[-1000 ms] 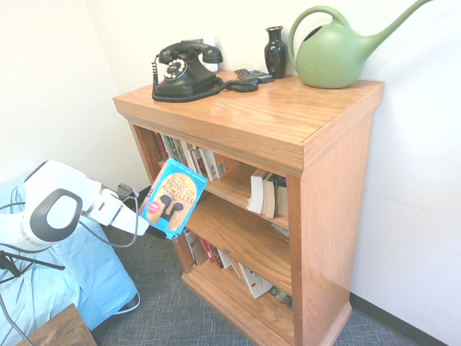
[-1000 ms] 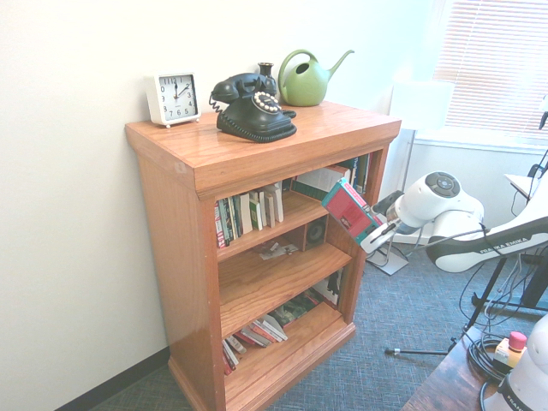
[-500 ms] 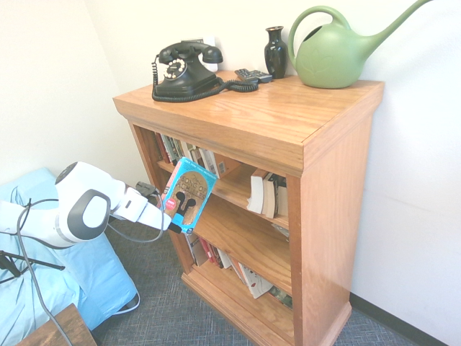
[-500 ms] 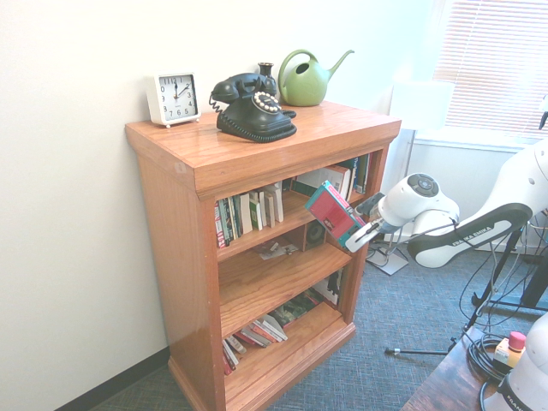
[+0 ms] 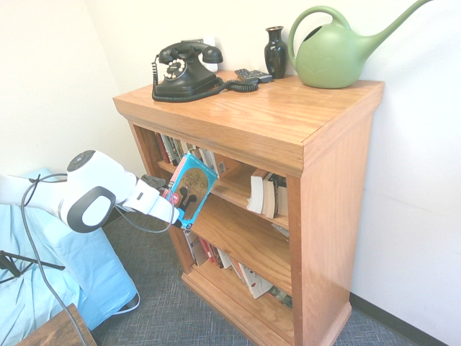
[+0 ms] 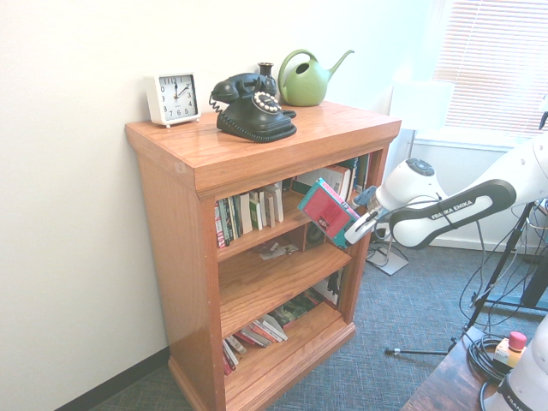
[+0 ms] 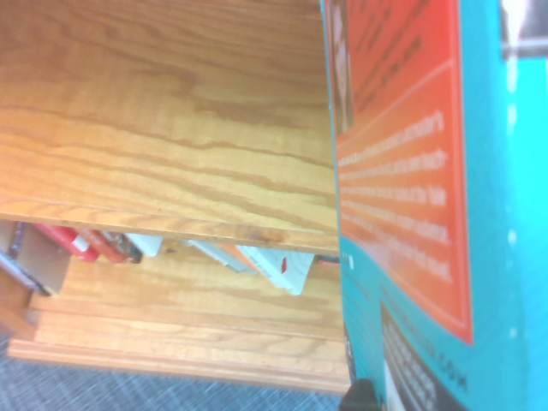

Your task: Organize the shelf

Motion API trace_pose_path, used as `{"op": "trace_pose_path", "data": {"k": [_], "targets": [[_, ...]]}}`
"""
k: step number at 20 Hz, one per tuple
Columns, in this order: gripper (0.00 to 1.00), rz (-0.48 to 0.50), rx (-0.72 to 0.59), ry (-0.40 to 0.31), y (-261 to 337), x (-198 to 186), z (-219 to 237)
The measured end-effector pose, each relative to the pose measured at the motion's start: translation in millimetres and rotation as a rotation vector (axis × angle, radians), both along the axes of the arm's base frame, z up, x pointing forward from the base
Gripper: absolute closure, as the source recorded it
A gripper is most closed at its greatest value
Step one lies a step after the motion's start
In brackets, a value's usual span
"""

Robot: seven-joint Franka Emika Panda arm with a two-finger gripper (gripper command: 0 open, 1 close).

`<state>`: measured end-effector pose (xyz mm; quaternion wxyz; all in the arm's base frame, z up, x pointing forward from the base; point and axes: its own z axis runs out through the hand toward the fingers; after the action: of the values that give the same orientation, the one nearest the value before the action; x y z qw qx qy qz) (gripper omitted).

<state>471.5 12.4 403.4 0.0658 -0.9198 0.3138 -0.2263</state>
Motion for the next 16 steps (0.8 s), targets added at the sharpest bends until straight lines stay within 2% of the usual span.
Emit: {"op": "trace_pose_path", "data": {"k": [5,11,16], "targets": [[1.00,0.003,0.003,0.028,3.2,7.8,9.3],[1.00,0.001,0.022,0.009,7.8,32.7,26.9],[1.00,0.015,0.020,0.015,6.0,57.5,23.0]]}}
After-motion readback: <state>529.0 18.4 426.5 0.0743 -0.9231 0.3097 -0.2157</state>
